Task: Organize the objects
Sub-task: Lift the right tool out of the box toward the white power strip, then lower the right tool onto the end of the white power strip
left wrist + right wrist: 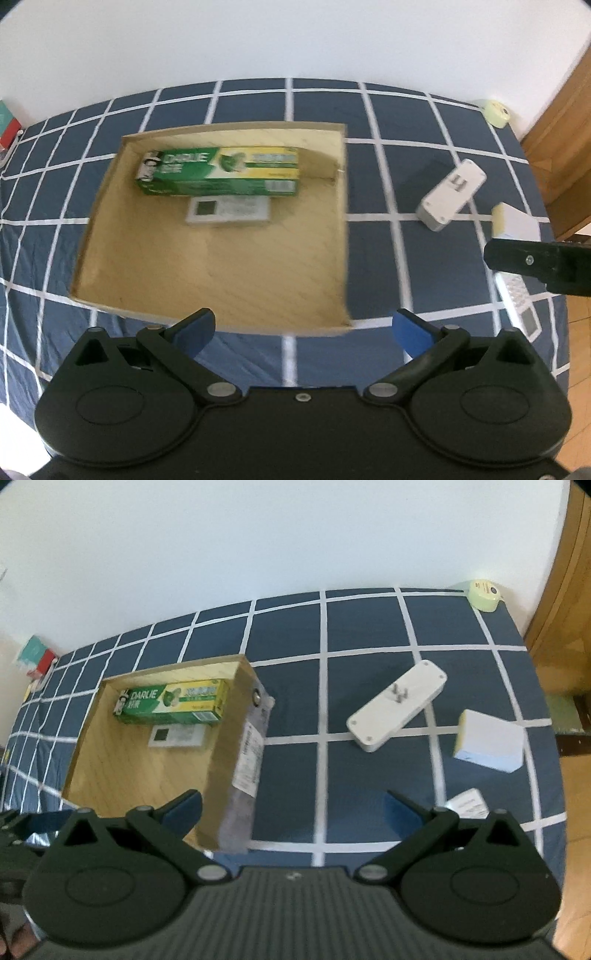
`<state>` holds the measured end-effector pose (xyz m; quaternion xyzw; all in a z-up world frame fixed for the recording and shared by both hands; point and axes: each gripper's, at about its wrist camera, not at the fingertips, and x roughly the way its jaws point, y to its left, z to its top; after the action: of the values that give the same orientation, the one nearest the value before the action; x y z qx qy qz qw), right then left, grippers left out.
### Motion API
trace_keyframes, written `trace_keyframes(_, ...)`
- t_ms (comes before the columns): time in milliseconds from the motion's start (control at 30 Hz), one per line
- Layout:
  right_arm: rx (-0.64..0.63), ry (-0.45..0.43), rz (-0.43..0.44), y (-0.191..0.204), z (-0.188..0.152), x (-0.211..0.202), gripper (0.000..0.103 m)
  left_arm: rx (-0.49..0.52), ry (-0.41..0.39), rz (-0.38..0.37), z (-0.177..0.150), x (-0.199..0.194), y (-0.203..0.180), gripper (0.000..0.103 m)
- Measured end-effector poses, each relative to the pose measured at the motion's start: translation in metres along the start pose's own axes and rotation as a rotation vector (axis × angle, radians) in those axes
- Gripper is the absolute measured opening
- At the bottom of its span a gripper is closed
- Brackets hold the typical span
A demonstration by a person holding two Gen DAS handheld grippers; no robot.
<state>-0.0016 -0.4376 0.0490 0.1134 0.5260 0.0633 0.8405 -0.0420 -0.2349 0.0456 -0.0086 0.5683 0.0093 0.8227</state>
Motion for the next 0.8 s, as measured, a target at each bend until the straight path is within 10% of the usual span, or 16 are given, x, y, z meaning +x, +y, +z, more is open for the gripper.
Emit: trace_keyframes(800,-0.227,0.075,-0.002,-0.138,0.027,-0.019,0.103,-0.15,0.033,0.047,-0.008,0.031,-0.128,0.103)
